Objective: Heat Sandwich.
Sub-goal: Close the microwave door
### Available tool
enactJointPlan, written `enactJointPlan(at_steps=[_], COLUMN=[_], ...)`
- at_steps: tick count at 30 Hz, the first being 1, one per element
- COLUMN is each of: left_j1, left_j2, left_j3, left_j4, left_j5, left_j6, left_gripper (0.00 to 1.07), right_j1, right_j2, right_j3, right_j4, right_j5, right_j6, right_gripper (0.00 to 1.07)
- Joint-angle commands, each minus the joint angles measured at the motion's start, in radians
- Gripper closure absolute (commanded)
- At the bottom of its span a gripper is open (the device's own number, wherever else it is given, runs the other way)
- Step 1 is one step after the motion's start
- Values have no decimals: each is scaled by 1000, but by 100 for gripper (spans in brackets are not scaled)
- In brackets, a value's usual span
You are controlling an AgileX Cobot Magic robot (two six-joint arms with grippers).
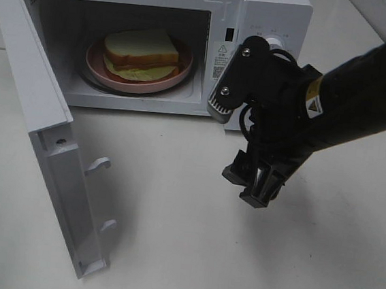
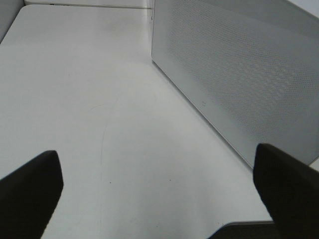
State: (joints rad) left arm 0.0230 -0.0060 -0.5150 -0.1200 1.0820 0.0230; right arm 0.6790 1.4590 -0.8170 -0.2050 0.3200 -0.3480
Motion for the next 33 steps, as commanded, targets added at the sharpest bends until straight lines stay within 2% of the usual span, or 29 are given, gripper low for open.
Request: enactJointPlan(at_steps=[1,7,12,33], left_j1=[-5,-5,-5,-5], left_j2=[-15,-15,-15,-15], left_j3=[1,1,1,1], left_j4=[-4,-4,-4,-4], left_j5=[-9,-9,-9,-9], left_j6=[2,2,2,2], left_gripper=[10,10,10,10], right_j1=[2,2,2,2], right_j2=[-63,-191,-292,-658], right_j3=[48,121,123,123], right_j4=[-1,-1,6,6], right_j5=[-13,86,210,737], right_j6=[123,319,374,401], right_gripper=[31,31,31,31])
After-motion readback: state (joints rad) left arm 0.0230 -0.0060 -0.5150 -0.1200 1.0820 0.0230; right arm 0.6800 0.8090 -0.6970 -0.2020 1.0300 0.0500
